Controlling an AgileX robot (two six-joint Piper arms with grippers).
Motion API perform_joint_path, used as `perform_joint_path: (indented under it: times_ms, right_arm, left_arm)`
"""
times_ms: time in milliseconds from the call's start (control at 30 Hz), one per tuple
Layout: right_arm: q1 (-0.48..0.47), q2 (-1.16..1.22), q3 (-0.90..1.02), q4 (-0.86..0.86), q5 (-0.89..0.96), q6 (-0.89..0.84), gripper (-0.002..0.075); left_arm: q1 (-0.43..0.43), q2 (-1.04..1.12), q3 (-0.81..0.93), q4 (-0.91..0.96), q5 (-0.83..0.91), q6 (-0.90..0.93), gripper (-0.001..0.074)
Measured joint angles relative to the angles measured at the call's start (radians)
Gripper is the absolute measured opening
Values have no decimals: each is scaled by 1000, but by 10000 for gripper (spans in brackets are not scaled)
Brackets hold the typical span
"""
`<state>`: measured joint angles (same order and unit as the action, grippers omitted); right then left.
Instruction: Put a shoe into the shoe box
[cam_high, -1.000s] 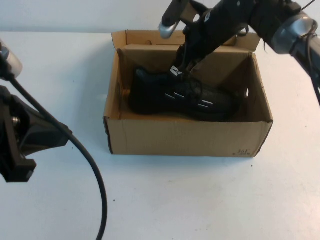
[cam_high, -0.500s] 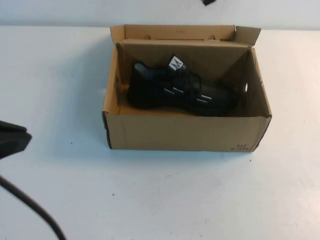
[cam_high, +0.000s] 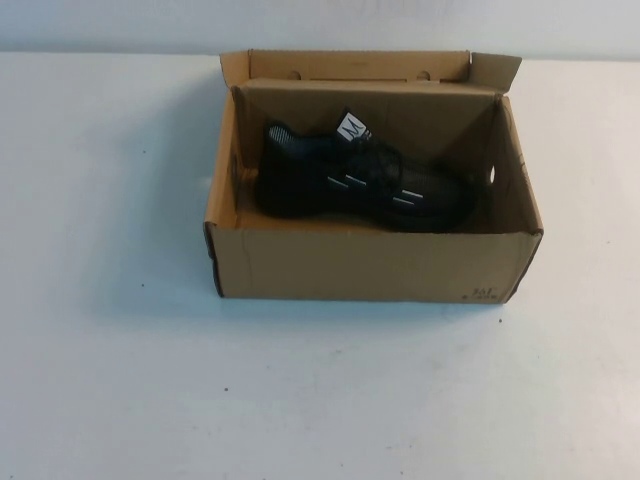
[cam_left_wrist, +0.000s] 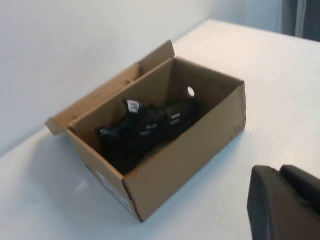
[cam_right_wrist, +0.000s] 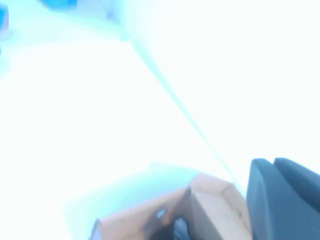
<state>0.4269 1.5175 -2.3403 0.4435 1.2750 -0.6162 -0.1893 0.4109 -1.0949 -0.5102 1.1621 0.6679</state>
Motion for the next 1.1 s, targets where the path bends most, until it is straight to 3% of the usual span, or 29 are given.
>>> perform_joint_path:
  times_ms: [200, 367, 467, 667, 900, 1100]
  right_arm:
    - [0, -154, 13, 2, 3, 81, -16]
    - [0, -300, 175, -35, 5, 144, -16]
    - [0, -403, 349, -122, -35, 217, -16]
    - [-2, -668, 837, -311, -292, 350, -16]
    - [-2, -985, 1359, -383, -607, 367, -16]
    - [-2, -1148, 1618, -381, -747, 368, -16]
  left_arm:
    - [0, -115, -6, 57, -73, -44, -1]
    - [0, -127, 16, 183, -195, -164, -1]
    - [0, -127, 81, 189, -293, -246, -1]
    - [0, -127, 245, 128, -403, -317, -1]
    - [0, -62, 299, 106, -430, -322, -1]
    - [0, 3, 302, 105, -432, -317, -1]
